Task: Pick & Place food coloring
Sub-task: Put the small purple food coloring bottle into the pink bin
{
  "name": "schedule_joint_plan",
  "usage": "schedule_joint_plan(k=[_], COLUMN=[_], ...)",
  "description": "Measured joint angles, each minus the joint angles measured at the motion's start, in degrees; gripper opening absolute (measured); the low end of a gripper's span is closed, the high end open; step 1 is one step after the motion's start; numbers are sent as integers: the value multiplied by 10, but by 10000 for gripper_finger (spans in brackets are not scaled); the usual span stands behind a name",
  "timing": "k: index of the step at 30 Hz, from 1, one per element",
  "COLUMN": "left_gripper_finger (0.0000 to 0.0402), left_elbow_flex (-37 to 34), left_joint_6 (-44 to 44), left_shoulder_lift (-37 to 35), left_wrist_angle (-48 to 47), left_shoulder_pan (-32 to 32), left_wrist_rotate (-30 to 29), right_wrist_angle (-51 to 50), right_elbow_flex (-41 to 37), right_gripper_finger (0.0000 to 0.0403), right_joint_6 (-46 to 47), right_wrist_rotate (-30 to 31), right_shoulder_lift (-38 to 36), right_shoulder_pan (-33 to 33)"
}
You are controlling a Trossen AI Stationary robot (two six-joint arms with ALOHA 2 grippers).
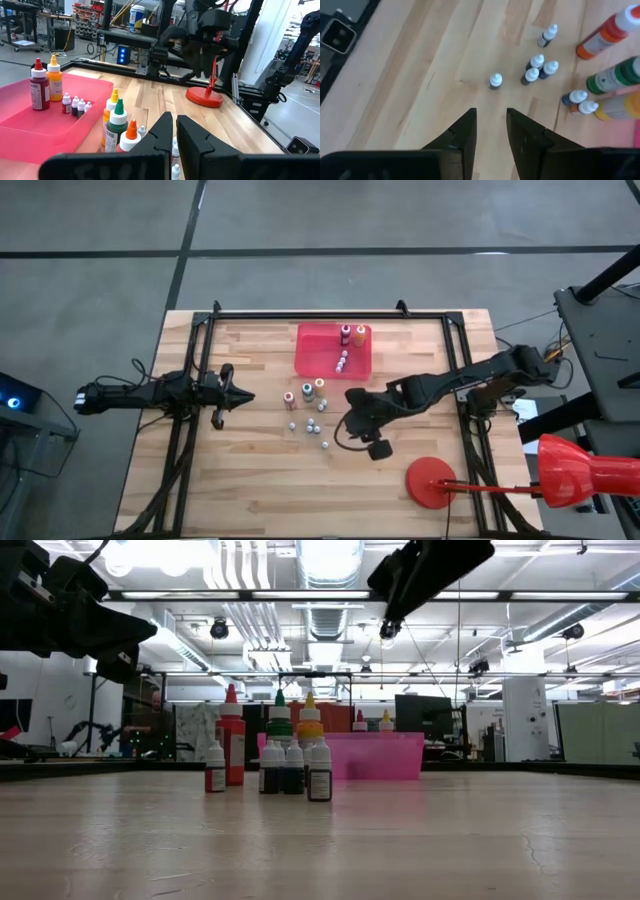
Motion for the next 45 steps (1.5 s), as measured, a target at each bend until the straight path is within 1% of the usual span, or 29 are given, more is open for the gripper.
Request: schedule_joint_plan(k=[5,11,19,24,32,35,45], left_gripper_finger=[0,0,0,0,0,0,0], left_elbow_flex=[0,0,0,0,0,0,0], left_joint_6=[0,0,0,0,0,0,0], left_shoulder_lift=[1,2,4,4,4,4,4], left_wrist_angle=[0,0,0,0,0,0,0], left_shoulder_pan=[0,0,0,0,0,0,0], left_wrist_rotate=[0,0,0,0,0,0,0], right_wrist_angle=[-3,-8,-45,-60,-76,-87,-123], right_elbow_flex=[34,93,156,180,192,204,263], right_gripper_finger=[114,131,155,171,193,197,196], right_joint_6=[8,-3,6,8,8,8,-10], right_wrist_rotate=[2,2,0,0,-2,-16,-26], right_shoulder_lift=[36,77,131,157,195,213,279], right_shoulder_pan=[5,5,5,5,4,4,-2])
